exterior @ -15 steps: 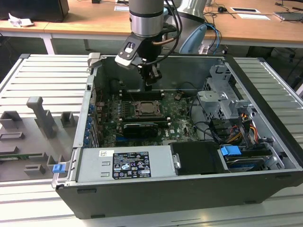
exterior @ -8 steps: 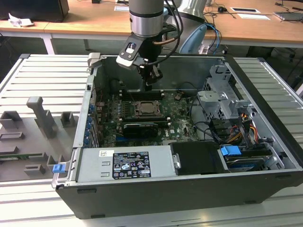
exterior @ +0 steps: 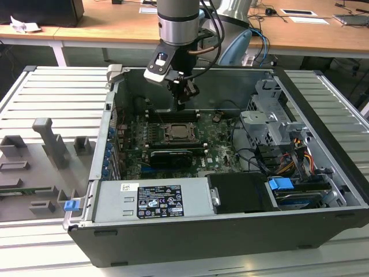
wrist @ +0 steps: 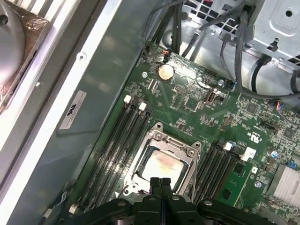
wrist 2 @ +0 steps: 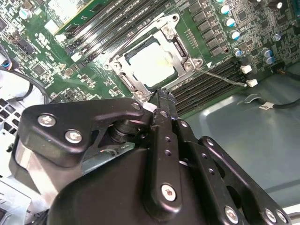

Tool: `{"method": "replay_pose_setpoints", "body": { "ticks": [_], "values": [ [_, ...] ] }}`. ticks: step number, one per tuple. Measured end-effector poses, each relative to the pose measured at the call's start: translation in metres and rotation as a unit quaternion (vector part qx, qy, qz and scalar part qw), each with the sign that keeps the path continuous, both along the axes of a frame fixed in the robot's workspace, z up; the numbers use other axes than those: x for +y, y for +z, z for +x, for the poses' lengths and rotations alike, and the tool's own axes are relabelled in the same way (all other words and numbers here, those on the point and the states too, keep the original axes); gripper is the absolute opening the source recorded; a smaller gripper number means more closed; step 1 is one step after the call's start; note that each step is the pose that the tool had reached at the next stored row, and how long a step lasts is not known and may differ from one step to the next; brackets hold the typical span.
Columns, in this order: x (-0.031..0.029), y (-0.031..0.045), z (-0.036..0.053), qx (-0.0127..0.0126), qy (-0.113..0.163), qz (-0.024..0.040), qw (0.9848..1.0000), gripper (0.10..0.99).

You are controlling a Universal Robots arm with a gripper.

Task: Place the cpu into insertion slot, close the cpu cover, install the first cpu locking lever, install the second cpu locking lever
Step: 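Install the first cpu locking lever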

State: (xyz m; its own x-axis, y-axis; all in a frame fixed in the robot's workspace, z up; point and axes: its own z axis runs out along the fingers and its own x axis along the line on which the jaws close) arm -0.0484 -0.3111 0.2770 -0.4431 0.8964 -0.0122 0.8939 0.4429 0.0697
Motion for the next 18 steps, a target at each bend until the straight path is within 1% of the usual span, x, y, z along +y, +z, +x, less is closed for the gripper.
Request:
{"method": "replay_pose_setpoints", "body": {
  "ticks": [7, 10, 11, 12, 14, 17, 18],
  "values": [
    [0.0, 0.0, 0.0, 0.0, 0.027, 0.0, 0.9996, 0.106],
    [0.0, 0.0, 0.0, 0.0, 0.055, 0.0, 0.9985, 0.106],
    [0.0, 0.0, 0.0, 0.0, 0.065, 0.0, 0.9979, 0.106],
    [0.0, 0.0, 0.0, 0.0, 0.081, 0.0, 0.9968, 0.106],
    [-0.0003, 0.0, 0.0, 0.0, 0.095, 0.0, 0.9955, 0.106],
    [-0.0034, 0.0, -0.0007, 0.0, 0.115, 0.0, 0.9933, 0.106],
    [-0.0044, 0.0, -0.0008, 0.0, 0.124, 0.0, 0.9922, 0.106]
  ]
}}
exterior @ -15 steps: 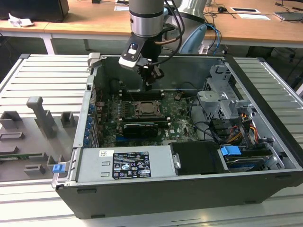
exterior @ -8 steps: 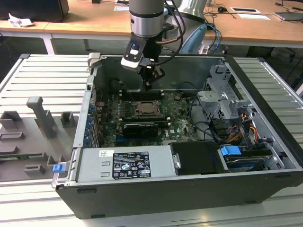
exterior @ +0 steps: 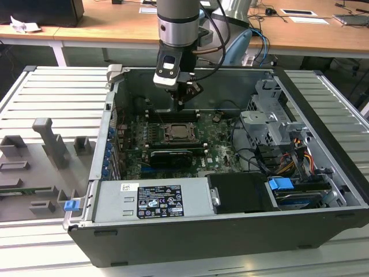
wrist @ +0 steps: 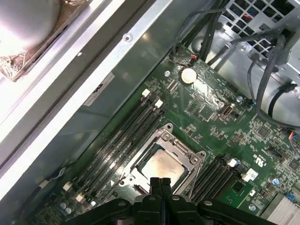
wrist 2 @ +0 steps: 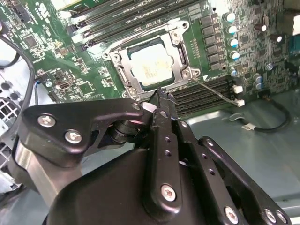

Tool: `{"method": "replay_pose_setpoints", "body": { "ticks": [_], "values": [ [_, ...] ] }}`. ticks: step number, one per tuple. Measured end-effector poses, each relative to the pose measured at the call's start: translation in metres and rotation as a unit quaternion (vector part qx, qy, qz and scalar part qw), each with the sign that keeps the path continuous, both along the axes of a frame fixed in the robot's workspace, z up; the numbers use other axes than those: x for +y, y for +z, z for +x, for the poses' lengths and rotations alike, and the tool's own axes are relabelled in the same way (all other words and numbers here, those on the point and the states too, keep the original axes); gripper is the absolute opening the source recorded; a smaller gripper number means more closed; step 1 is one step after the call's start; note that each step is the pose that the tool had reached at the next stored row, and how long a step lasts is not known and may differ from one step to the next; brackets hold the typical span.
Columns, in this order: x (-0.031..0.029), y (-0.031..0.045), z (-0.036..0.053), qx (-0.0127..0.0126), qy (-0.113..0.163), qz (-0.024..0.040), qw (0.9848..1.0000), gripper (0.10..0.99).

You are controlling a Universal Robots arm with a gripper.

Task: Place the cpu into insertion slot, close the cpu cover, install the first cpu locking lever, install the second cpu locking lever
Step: 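Install the first cpu locking lever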

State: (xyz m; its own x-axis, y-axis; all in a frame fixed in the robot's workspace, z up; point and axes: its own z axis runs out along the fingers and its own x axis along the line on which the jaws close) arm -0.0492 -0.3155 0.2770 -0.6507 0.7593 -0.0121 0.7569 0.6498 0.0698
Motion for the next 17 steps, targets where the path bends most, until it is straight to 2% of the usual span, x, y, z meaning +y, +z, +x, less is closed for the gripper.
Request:
{"method": "replay_pose_setpoints", "body": {
  "ticks": [5, 7, 12, 17],
  "values": [
    [-0.0006, 0.0, 0.0, 0.0, 0.029, 0.0, 0.9996, 0.106],
    [-0.0009, 0.0, 0.0, 0.0, 0.052, 0.0, 0.9987, 0.106],
    [-0.0013, 0.0, 0.0, 0.0, 0.082, 0.0, 0.9966, 0.106],
    [-0.0015, 0.0, 0.0, 0.0, 0.114, 0.0, 0.9935, 0.106]
  ]
}}
